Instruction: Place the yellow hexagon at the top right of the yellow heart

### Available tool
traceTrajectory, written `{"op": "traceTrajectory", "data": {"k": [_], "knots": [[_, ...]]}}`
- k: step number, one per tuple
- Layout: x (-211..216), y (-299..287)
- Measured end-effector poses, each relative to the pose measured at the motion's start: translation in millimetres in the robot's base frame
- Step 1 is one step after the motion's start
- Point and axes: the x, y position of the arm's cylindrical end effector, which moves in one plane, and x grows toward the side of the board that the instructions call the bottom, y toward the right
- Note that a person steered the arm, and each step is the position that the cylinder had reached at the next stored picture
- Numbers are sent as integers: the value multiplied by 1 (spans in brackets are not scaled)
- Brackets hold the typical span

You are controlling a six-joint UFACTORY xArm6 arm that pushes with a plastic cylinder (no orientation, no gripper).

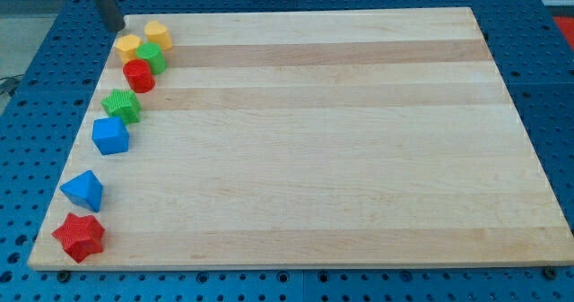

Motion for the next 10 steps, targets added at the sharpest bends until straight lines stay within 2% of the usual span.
{"op": "traceTrajectory", "data": {"k": [3,6,7,10], "knots": [[30,0],[92,5],[92,40],[76,47]]}}
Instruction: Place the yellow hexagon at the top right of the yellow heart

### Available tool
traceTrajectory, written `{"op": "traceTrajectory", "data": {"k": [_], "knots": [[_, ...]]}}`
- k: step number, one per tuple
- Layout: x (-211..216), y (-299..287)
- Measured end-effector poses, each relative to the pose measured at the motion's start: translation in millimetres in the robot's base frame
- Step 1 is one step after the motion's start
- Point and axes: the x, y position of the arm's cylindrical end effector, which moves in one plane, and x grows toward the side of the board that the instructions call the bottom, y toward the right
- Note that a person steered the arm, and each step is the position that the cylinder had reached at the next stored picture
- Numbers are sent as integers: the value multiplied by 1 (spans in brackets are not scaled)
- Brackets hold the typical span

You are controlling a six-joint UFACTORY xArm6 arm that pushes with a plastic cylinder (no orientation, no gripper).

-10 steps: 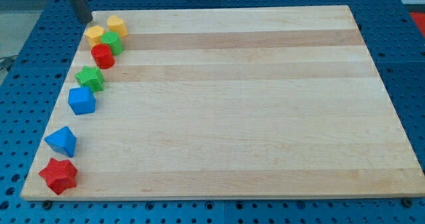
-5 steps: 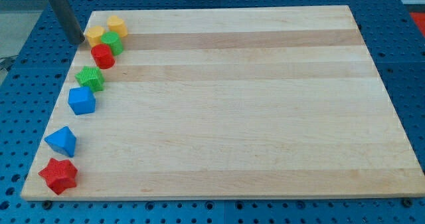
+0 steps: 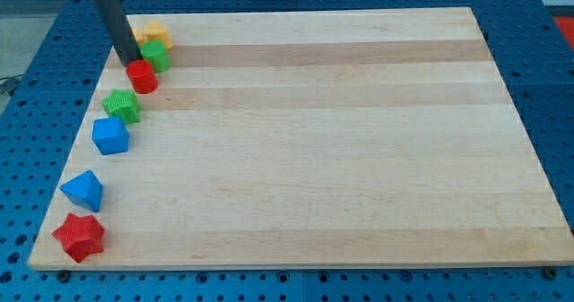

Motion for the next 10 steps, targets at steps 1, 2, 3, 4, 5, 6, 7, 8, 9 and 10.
{"op": "traceTrajectory", "data": {"k": [1,2,3,4,5,6,7,8,9,10], "knots": [[5,-2],[16,-12],[6,-25],[-26,-25],[-26,-25],[-46,-25],[-48,-25],[-49,-25],[-49,-25],[-51,-25]]}}
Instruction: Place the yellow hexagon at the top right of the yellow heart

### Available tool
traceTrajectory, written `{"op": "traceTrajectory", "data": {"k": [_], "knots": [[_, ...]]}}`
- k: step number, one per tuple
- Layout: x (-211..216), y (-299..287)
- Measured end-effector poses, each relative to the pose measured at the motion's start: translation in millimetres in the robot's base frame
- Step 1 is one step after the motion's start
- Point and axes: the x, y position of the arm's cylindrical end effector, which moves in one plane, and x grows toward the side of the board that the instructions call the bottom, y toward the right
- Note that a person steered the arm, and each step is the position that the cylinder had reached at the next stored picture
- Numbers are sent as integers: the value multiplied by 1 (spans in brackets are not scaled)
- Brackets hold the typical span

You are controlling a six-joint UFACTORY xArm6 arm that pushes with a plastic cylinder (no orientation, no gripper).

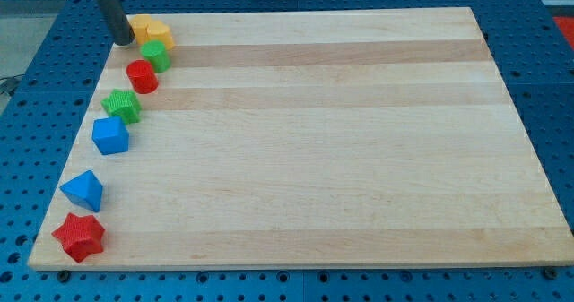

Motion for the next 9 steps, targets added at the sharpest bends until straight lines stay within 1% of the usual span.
{"op": "traceTrajectory", "data": {"k": [3,7,8,9], "knots": [[-5,19],[-2,14],[-26,14],[-29,14]]}}
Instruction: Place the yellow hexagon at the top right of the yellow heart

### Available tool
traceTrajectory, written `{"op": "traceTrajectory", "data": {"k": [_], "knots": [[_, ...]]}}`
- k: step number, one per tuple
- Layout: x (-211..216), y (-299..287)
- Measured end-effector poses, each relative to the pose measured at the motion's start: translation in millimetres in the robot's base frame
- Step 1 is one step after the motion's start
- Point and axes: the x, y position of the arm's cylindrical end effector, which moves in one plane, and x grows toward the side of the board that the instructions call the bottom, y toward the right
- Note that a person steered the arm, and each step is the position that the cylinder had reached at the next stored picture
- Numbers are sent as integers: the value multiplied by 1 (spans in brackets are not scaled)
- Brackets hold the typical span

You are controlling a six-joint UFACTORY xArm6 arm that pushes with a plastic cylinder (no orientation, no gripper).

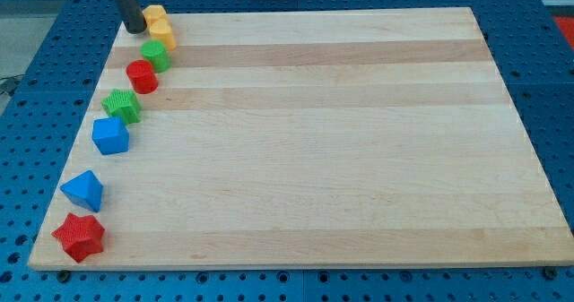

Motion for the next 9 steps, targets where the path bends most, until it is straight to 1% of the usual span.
{"op": "traceTrajectory", "data": {"k": [3,4,7,8,9], "knots": [[-8,-9],[-34,-9],[-33,-4],[-34,15],[-33,56]]}}
